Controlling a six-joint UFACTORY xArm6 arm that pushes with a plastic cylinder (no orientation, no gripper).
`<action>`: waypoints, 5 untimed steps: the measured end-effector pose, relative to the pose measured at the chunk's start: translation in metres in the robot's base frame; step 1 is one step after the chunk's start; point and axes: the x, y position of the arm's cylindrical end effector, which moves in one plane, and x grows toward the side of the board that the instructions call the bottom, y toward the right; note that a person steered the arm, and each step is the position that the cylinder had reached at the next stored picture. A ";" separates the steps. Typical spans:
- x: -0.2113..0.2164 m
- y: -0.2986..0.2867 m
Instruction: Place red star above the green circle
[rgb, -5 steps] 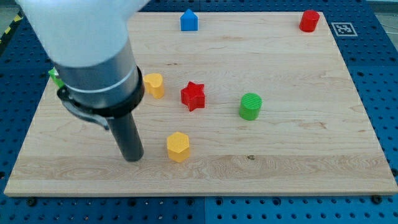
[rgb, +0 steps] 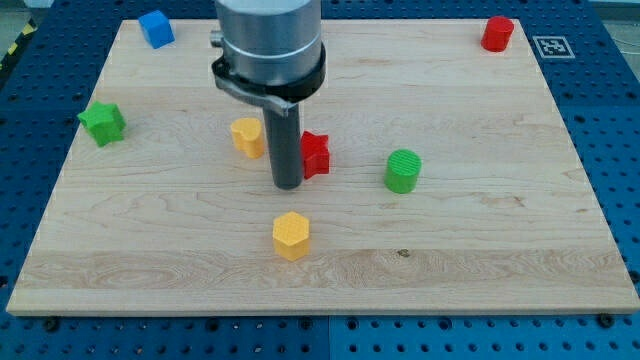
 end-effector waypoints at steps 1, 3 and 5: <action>-0.022 0.008; -0.034 0.079; -0.035 0.092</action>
